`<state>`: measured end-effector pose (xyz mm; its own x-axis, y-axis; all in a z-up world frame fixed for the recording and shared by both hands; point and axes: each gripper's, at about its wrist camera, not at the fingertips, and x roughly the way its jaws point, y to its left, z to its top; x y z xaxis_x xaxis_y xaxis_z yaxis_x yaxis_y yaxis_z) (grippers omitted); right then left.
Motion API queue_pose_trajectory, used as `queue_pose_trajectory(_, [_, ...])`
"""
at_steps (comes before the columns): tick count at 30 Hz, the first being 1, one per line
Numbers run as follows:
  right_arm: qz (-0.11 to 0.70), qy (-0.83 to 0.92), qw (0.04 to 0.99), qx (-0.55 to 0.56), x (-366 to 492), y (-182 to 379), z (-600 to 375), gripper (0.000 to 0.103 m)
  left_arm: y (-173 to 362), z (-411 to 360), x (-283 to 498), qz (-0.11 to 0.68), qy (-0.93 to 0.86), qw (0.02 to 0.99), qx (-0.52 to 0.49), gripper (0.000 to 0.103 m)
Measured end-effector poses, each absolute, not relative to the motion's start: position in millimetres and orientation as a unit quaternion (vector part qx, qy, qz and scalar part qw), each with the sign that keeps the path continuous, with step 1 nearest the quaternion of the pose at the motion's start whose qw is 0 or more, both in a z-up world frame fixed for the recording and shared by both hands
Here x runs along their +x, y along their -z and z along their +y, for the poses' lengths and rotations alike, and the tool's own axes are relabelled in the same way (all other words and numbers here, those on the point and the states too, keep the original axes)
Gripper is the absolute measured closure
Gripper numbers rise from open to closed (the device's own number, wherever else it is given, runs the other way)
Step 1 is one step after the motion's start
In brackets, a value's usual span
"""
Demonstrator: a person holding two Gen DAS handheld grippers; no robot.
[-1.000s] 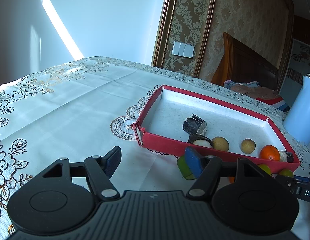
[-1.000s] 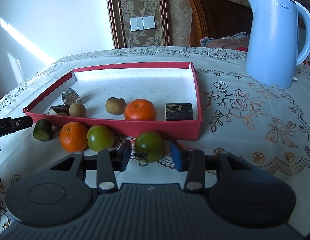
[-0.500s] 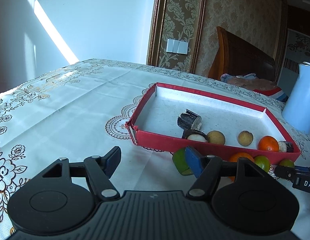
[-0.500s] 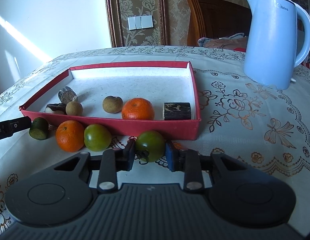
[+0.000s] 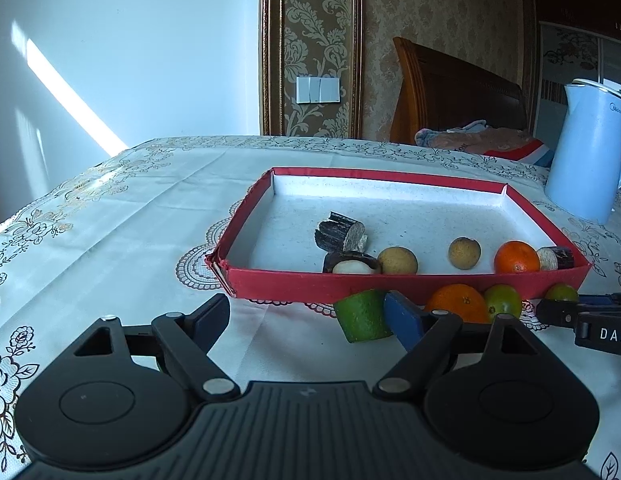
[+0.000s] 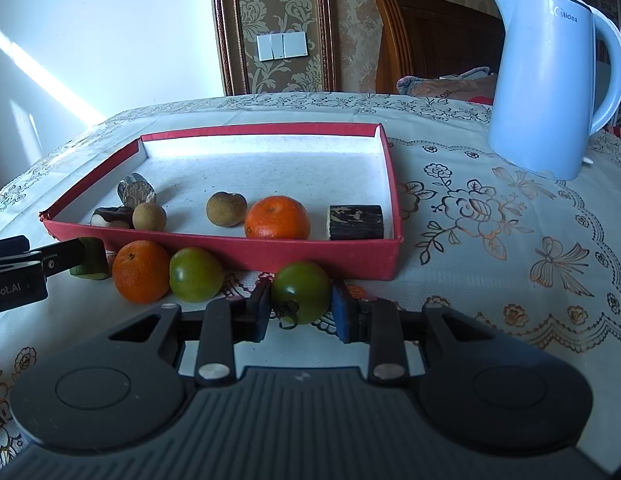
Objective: Organize fruits
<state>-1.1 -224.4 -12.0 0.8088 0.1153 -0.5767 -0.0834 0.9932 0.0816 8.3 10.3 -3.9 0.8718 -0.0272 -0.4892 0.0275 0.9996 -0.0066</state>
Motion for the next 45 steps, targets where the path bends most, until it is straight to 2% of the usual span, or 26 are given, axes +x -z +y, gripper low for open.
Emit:
queue_pose_trajectory(40, [0.306, -0.054, 0.950, 0.032, -0.5, 13.1, -226.0, 0.074, 15.6, -8.7, 24.7, 0.328, 0.018, 0.944, 0.031, 0.016])
queue_pose_trajectory(45, [0.307, -0.053, 0.950, 0.028, -0.5, 13.9, -224.4, 0.074, 16.1, -4.6, 28.7, 0.337, 0.015, 0.941, 0.019, 0.010])
